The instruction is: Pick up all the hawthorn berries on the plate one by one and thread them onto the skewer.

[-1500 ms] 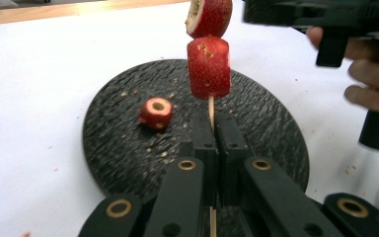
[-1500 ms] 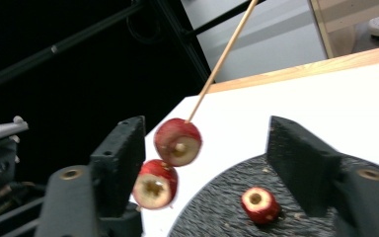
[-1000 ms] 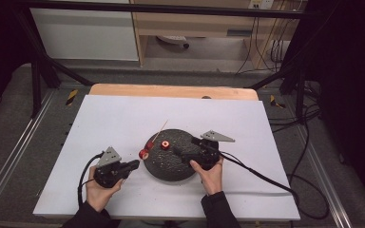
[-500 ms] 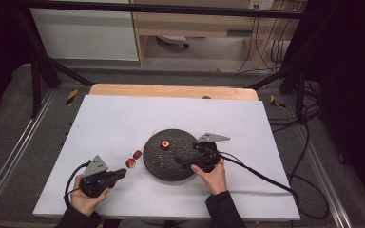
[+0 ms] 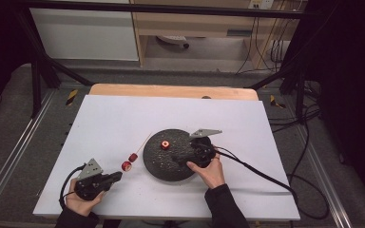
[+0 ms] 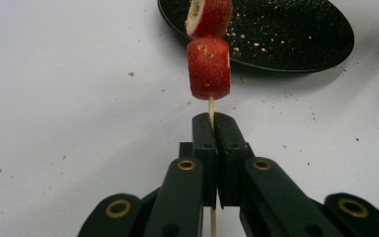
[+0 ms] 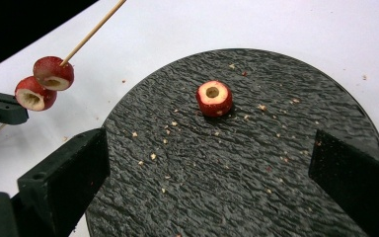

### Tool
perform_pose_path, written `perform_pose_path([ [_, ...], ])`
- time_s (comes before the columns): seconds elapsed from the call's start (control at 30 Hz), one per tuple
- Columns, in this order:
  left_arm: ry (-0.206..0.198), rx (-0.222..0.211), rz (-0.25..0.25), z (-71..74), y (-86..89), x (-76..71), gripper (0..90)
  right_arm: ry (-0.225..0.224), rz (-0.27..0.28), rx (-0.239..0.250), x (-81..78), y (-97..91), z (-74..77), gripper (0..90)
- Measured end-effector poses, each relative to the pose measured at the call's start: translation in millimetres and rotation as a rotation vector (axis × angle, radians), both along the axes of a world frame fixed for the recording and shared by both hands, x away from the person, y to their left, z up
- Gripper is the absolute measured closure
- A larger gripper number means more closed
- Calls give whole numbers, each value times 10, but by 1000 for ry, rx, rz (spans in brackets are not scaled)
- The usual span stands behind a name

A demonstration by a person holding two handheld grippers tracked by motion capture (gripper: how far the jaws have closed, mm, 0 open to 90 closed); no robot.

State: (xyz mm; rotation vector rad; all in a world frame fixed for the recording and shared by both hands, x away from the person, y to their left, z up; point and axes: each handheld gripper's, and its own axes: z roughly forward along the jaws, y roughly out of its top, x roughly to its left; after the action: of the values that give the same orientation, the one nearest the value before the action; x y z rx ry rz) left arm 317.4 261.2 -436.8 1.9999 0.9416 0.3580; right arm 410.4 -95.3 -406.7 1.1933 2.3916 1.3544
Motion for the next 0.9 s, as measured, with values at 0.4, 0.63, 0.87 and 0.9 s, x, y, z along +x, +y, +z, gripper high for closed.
perform_pose_path([
  [0.4, -2, -5, 11, 4, 27, 7, 879, 37, 25, -99, 245, 233, 117, 36],
  [0.63, -3, 6, 7, 1, 19, 8, 879, 70, 41, -159, 391, 369, 131, 50],
  [0.87, -1, 6, 10, -4, 23, 13, 879, 97, 54, -206, 525, 477, 154, 94],
  [0.9, -1, 4, 11, -4, 23, 13, 879, 98, 55, -210, 546, 494, 152, 99],
])
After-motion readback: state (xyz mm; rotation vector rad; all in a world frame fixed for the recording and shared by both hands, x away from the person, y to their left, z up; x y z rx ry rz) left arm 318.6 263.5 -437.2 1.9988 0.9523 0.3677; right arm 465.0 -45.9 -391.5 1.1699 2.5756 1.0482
